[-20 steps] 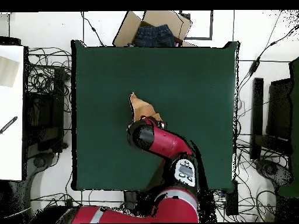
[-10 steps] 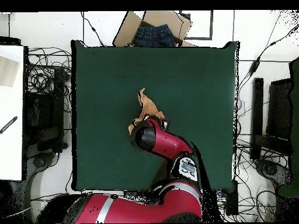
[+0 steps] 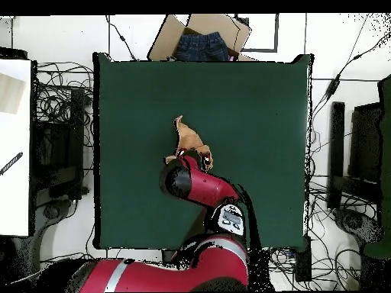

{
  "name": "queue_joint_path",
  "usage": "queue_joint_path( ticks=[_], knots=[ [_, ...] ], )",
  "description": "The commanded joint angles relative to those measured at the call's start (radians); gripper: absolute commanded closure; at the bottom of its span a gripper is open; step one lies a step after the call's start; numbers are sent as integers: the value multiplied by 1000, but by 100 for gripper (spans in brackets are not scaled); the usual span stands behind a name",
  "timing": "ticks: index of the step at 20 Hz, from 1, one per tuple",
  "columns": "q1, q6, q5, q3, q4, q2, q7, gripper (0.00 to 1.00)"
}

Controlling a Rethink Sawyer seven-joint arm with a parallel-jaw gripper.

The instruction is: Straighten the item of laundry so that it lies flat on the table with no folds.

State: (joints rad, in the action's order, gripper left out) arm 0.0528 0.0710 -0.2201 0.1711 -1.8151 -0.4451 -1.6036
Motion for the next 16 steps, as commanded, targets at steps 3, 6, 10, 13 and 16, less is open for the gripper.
queue_joint_path(
  ticks=[3,6,10,13,16],
  knots=[
    [12,36,20,-103,-80,55,-227,0],
    [24,47,30,-112,-75,65,-223,0],
    [42,48,40,-127,-71,70,-215,0],
    [55,57,51,-139,-67,76,-213,0],
    [64,90,91,-142,-62,82,-194,100]
  ],
)
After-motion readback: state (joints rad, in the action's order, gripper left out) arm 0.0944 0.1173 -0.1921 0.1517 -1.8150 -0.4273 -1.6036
